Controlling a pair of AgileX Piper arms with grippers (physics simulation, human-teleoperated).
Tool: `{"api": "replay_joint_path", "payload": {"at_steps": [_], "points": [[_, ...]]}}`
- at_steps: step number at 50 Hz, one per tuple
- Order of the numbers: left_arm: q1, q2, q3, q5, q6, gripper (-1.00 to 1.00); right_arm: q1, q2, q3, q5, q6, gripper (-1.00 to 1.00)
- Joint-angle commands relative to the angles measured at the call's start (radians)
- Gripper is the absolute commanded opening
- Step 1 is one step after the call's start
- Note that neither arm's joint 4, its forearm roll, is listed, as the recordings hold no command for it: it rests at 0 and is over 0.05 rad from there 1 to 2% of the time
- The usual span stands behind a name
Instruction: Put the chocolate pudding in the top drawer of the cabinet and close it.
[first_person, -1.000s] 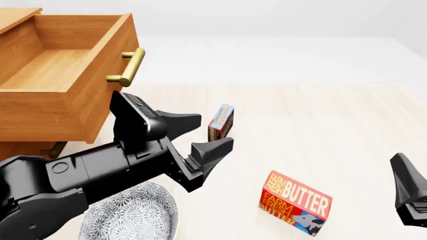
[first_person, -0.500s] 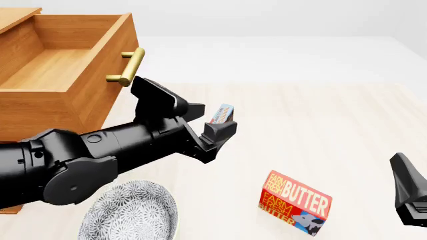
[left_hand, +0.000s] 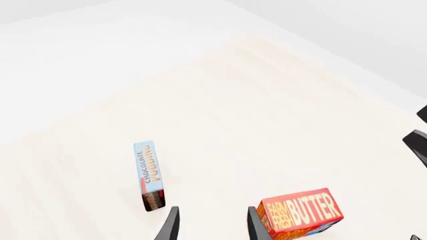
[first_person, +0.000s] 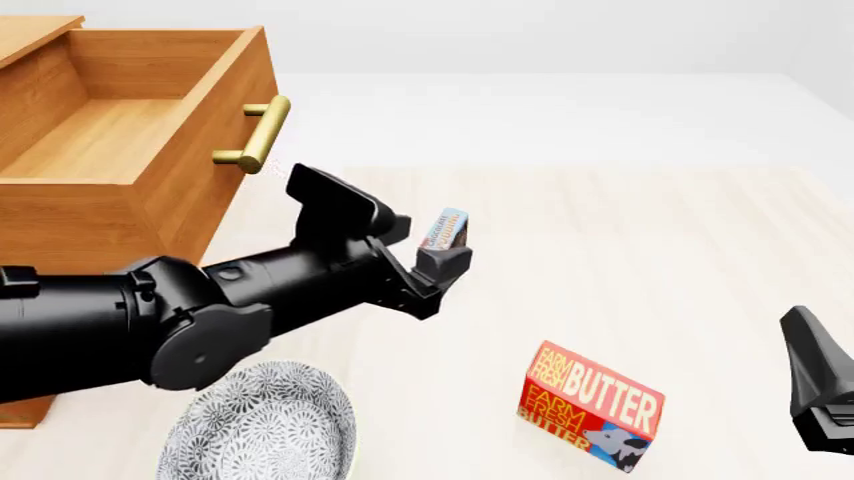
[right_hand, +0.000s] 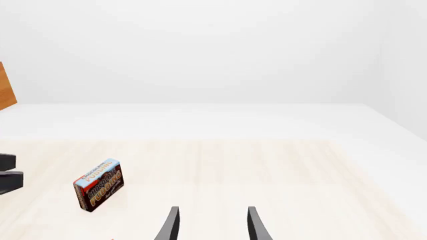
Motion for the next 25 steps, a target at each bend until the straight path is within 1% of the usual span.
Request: {"api": "replay_joint_path", "payload": {"at_steps": [1,11,25], "points": [[0.019,0.047,0.001,-0.036,-0.020,1.00,0.000,0.000,0.000,0.000,0.000,1.00],[0.051,0.069,-0.001,-0.050,-0.043,1.00,0.000,0.000,0.000,0.000,0.000,1.00],[0.047,0.145,-0.044,-0.055,-0.058,1.00,0.000,0.000,0.000,0.000,0.000,1.00]]}}
